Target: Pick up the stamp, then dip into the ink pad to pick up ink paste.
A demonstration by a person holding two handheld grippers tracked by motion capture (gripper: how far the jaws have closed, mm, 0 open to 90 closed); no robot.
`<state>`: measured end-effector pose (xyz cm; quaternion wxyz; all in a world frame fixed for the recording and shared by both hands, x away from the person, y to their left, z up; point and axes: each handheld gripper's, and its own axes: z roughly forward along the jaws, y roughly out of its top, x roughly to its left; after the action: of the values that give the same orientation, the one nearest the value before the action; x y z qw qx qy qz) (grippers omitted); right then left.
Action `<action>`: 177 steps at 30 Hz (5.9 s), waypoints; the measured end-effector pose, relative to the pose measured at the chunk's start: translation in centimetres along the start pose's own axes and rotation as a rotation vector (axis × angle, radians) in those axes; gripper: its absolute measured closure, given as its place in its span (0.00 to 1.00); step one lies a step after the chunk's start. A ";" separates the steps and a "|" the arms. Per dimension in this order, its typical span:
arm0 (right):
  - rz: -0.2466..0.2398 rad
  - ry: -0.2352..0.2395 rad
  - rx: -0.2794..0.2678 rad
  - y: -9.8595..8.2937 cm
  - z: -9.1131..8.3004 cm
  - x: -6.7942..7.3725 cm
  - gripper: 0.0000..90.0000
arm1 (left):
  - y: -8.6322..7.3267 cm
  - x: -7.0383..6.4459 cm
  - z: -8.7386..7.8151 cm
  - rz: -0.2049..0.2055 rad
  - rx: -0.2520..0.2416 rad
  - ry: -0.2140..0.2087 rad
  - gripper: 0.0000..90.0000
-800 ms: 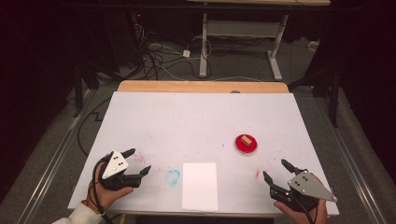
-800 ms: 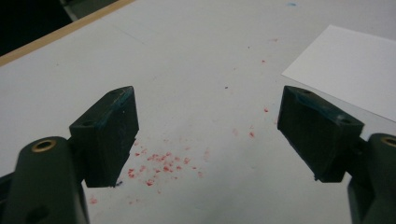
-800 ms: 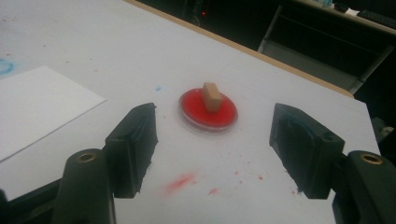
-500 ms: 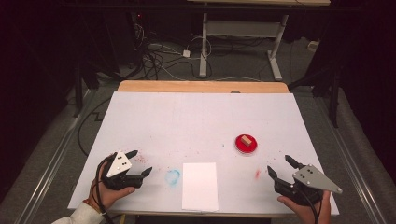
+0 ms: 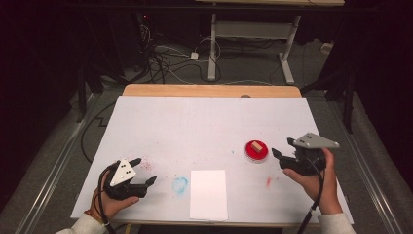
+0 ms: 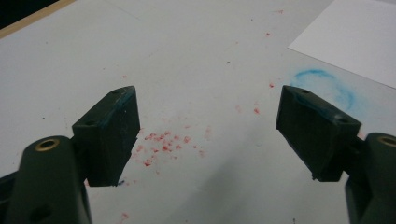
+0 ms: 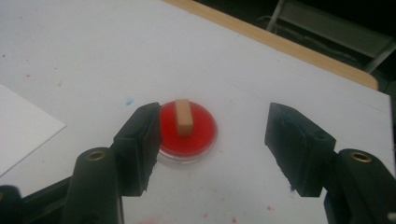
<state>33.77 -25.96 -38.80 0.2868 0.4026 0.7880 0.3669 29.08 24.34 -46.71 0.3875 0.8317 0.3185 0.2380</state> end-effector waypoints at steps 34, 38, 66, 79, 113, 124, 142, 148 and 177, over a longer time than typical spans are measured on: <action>-0.025 0.114 0.261 0.5 11.2 0.3 0.84 | -0.8 0.1 -0.5 -0.028 0.021 -0.008 0.23; -0.028 0.110 0.246 0.5 11.0 0.2 0.84 | -0.9 0.1 -0.4 -0.027 0.026 -0.011 0.23; -0.084 0.129 0.042 3.0 4.3 0.7 0.85 | -1.1 0.5 -0.7 -0.012 -0.007 -0.001 0.24; -0.098 0.114 0.013 3.5 2.6 0.7 0.85 | -1.3 0.5 -0.4 -0.012 0.017 -0.006 0.23; -0.104 0.117 0.213 0.8 9.4 1.8 0.85 | -1.4 0.0 -0.3 0.007 0.060 -0.008 0.23; -0.064 0.137 0.250 -0.1 10.6 1.5 0.85 | -1.4 -0.1 -0.1 0.015 0.070 -0.026 0.23; -0.043 0.140 0.236 -0.6 10.5 1.4 0.85 | -1.3 -0.3 -0.2 0.019 0.068 -0.029 0.23; -0.017 0.158 0.231 -0.7 10.5 1.0 0.85 | -1.4 -0.3 -0.3 0.016 0.068 -0.028 0.23; -0.037 0.112 0.009 3.3 3.4 0.0 0.85 | -1.3 -0.2 -0.1 0.019 0.077 -0.024 0.23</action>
<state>37.73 -23.46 -38.06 0.2472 0.3679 0.8119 0.3799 28.41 24.91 -47.69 0.3567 0.8518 0.3149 0.2193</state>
